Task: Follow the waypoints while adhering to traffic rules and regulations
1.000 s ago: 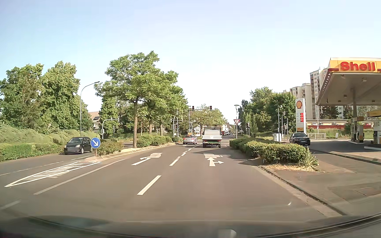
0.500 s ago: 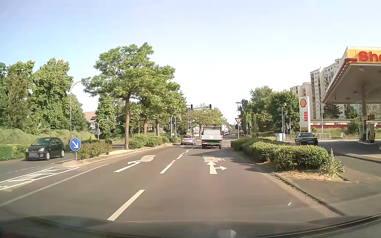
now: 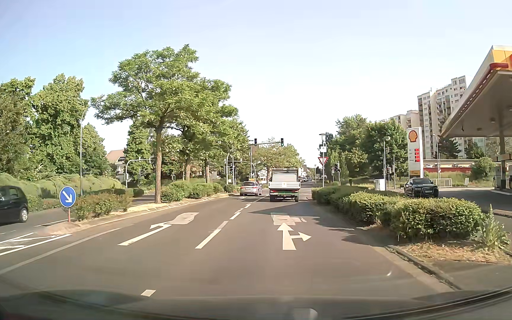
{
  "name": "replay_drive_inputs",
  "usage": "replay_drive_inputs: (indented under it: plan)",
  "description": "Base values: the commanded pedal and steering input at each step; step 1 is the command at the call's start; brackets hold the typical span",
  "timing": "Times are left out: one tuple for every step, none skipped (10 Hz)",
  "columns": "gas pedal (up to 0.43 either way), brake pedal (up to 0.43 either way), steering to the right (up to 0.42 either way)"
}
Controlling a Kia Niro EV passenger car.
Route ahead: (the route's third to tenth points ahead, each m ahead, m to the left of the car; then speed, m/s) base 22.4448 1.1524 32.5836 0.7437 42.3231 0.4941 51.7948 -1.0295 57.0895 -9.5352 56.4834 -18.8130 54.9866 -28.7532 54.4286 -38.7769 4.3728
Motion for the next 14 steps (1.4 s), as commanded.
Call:
replay_drive_inputs:
  plan:
    - [0.008, 0.030, 0.006]
    - [0.020, 0.030, 0.006]
    - [0.028, 0.030, 0.006]
    - [0.028, 0.030, 0.005]
    - [0.039, 0.030, 0.006]
    - [0.039, 0.030, 0.006]
    - [0.047, 0.030, 0.006]
    - [0.059, 0.030, 0.006]
    - [0.067, 0.030, 0.005]
    - [0.067, 0.030, 0.005]
    - [0.079, 0.030, 0.006]
    - [0.079, 0.030, 0.005]
    - [0.079, 0.030, 0.006]
    - [0.079, 0.030, 0.005]
